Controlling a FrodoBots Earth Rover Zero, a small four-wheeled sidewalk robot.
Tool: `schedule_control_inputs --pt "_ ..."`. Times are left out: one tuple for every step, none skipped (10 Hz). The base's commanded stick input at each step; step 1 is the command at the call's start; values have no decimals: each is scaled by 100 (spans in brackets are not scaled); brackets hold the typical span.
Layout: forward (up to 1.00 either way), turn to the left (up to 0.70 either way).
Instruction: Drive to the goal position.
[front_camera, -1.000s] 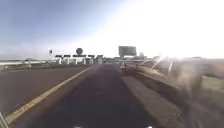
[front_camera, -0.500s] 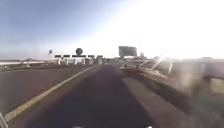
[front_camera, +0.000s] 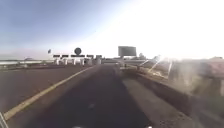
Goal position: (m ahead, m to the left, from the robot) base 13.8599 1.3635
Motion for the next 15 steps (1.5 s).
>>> schedule_control_inputs --pt "50 0" --pt "50 0" --pt "50 0" --pt "50 0" --pt "50 0" --pt "50 0" --pt "50 0" --pt "50 0" --pt "50 0" --pt "50 0" --pt "50 0" --pt "50 0" --pt "50 0" --pt "50 0" --pt "50 0"
